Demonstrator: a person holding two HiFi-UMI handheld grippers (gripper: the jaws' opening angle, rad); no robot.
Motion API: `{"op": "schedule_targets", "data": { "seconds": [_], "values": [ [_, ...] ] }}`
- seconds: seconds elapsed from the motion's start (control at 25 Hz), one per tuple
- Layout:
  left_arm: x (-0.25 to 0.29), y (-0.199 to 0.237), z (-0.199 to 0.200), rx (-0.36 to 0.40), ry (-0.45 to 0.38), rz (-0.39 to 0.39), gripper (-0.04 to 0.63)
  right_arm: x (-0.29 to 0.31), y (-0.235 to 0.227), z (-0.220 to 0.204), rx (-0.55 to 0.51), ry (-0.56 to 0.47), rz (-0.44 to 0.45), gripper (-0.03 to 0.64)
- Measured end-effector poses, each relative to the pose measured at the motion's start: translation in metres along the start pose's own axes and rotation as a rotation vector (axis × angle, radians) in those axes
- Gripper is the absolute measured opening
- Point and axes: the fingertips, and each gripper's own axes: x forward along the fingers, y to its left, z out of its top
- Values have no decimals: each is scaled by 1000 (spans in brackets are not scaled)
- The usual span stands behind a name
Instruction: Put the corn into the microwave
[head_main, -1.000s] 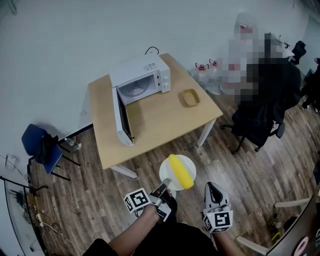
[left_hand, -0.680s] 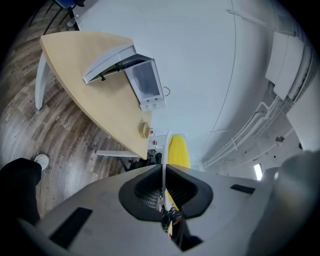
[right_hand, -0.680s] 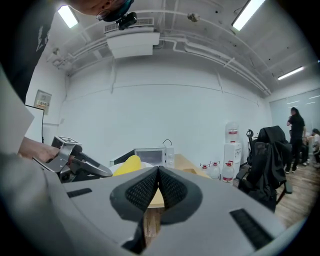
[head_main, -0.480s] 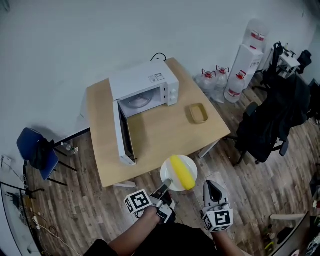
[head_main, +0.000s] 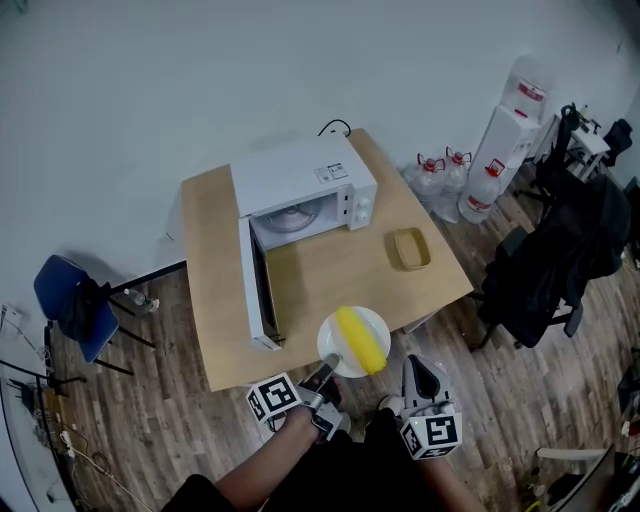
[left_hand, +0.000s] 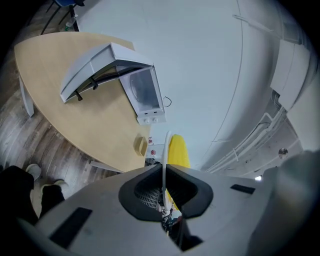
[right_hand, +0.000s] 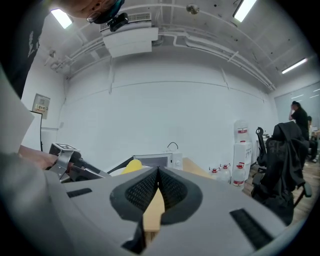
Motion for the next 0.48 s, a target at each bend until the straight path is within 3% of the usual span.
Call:
{"op": "schedule_targets", "data": {
  "seconds": [0.48],
  "values": [
    [40, 7, 56, -30, -120, 3, 20, 85, -23, 2, -24, 13, 111, 60]
  ]
}}
